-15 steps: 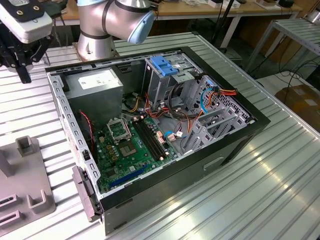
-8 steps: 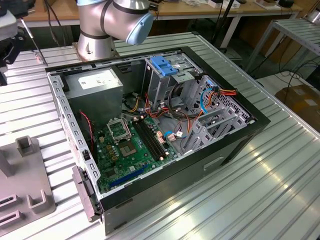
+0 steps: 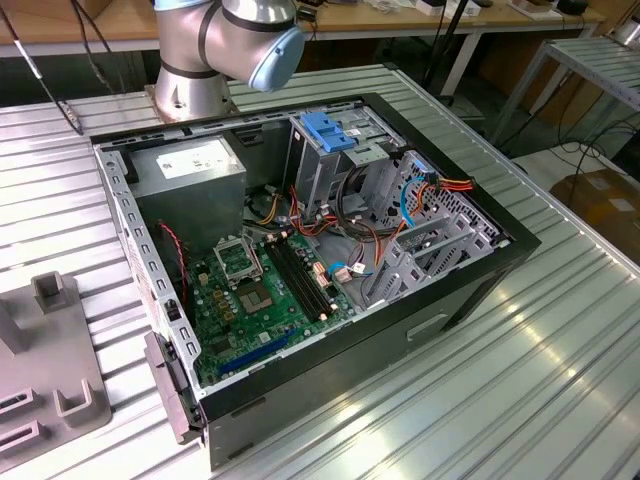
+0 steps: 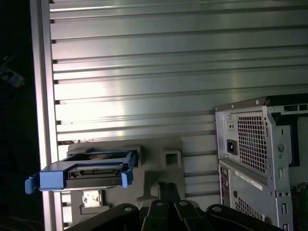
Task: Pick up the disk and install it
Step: 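Reach for the disk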
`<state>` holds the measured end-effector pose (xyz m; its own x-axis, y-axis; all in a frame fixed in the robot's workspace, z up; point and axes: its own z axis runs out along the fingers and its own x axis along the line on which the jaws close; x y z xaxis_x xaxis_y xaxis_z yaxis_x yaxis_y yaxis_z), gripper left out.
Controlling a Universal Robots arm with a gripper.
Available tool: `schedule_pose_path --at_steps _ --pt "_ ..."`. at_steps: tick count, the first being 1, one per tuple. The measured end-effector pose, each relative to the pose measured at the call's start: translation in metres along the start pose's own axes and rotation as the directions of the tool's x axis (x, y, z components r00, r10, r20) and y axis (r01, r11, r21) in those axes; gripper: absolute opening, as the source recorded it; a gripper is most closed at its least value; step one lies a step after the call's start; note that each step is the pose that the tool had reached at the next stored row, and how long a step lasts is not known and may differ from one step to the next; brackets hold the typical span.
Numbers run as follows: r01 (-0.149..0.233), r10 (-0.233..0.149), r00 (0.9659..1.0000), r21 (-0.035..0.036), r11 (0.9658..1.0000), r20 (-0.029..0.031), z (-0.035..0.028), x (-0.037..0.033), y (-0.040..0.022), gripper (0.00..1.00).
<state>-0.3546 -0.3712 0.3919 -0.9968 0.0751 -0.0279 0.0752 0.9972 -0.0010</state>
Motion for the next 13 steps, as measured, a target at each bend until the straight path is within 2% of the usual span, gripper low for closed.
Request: schedule_pose_path --at_steps 3,4,13 --pt "0.000 0.000 1.0000 0.0000 1.0000 0.0000 -0.0002 0.0137 -0.0007 0.10" --pt "0.000 0.000 1.0000 -0.0001 1.0000 0.0001 -0.0003 0.0209 -0.0011 0.10" --pt "0.000 0.000 1.0000 -0.0001 1.0000 0.0001 -0.0004 0.0705 -0.0026 0.10"
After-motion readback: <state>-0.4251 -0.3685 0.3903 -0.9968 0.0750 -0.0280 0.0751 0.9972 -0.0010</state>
